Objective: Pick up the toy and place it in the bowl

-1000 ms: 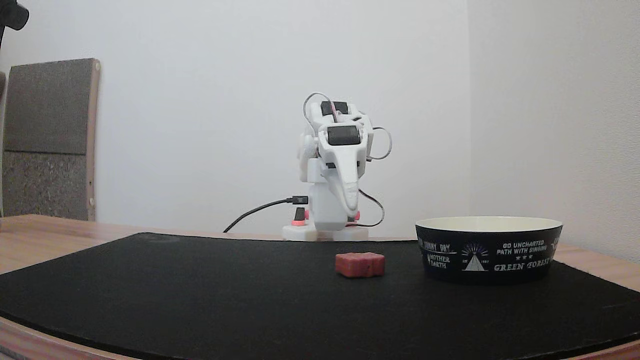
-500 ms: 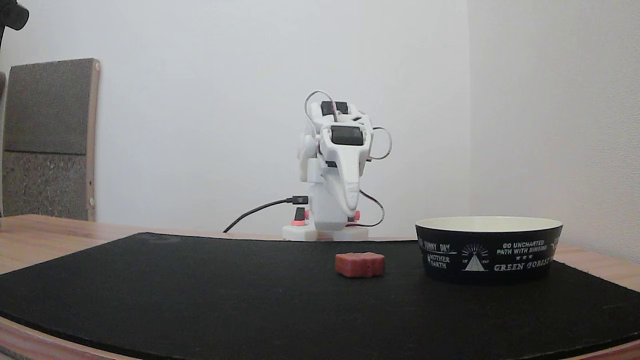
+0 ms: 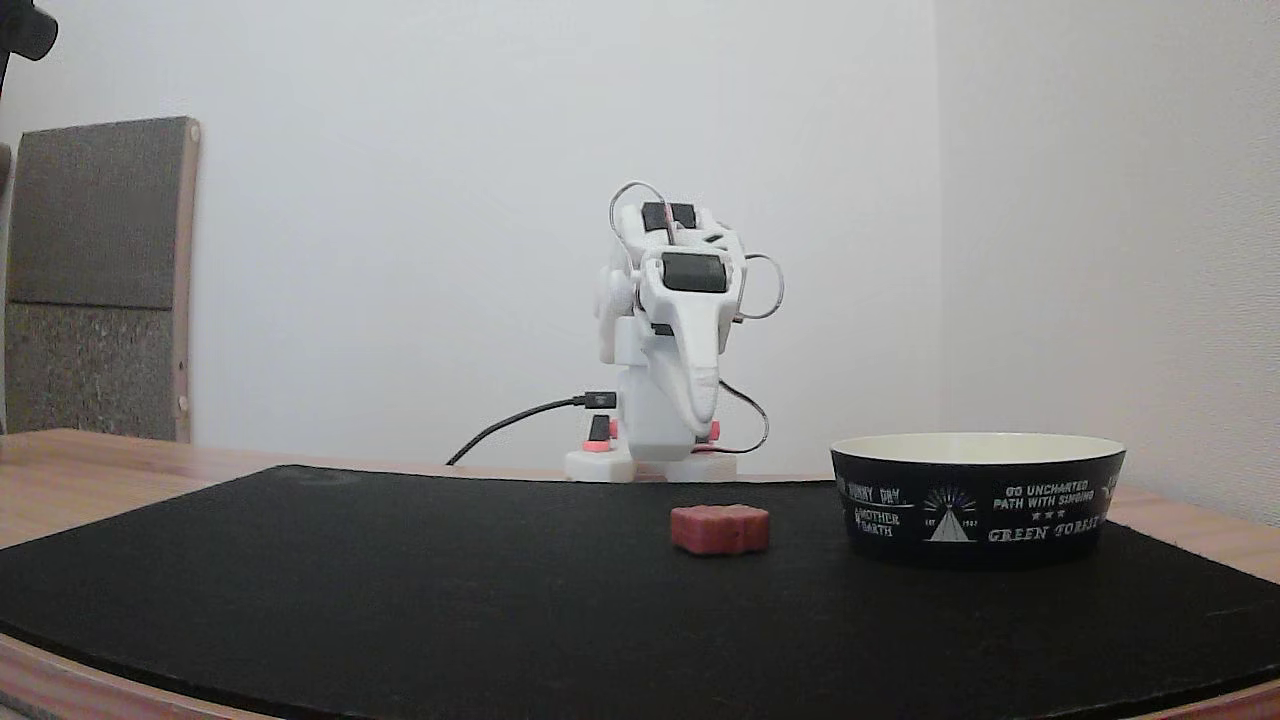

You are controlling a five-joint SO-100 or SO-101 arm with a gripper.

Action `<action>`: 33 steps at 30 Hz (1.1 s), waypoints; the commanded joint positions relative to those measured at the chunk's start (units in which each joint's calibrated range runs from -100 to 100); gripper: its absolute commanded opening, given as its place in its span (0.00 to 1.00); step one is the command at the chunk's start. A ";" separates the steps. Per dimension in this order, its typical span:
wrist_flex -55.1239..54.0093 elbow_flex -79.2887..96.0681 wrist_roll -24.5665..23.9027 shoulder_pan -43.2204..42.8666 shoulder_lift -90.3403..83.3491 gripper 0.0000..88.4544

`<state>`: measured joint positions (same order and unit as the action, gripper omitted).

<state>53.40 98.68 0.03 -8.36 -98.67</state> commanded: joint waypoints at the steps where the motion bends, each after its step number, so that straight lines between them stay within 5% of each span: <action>1: 0.12 0.78 0.29 0.29 -0.75 0.03; 7: 0.03 0.78 0.08 0.38 -0.75 0.06; 12: 0.03 0.78 -0.13 0.29 -0.75 0.42; 20: -0.82 -2.10 0.29 1.63 3.67 0.42; 26: -8.10 -22.29 0.44 3.81 35.85 0.42; 33: 10.87 -61.32 7.07 3.47 73.28 0.42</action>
<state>52.22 57.68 4.30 -5.04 -40.30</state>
